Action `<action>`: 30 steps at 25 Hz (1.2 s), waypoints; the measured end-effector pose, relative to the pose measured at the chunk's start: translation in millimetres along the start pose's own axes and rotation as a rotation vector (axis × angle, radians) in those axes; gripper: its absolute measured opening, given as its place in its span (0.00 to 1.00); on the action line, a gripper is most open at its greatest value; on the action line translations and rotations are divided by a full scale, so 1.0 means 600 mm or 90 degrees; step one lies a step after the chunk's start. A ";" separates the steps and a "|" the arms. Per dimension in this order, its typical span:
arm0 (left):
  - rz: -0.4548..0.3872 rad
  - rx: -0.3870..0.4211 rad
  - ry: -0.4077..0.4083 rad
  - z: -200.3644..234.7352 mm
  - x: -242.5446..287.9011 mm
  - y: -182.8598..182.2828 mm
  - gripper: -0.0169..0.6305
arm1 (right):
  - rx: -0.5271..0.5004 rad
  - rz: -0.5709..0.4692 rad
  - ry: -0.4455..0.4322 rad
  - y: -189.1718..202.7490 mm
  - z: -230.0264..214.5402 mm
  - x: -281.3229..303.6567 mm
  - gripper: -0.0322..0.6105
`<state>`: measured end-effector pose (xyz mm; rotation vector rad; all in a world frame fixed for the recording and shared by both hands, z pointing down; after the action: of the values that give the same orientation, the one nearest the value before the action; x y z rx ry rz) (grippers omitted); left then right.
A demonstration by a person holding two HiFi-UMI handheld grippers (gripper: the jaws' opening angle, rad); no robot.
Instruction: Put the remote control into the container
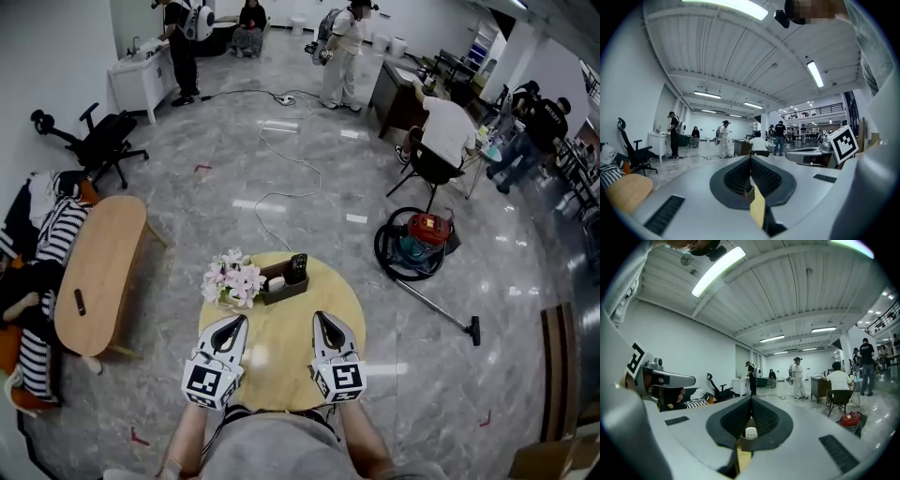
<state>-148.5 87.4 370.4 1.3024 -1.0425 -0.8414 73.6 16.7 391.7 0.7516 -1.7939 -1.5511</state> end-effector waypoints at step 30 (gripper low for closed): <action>-0.003 0.014 0.030 -0.022 -0.018 0.002 0.04 | 0.009 0.002 0.015 0.011 0.019 -0.054 0.06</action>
<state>-139.9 102.0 370.5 1.3374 -1.0145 -0.8010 85.2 49.6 394.0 0.7703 -1.7888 -1.5230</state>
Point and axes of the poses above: the fingertips, and each gripper's own axes: x forward along the fingers, z to its left, y out of its underside, the point moved 8 cm from there along -x, backward along the fingers, and after that the axes turned 4 degrees about x, right-handed, at the moved point
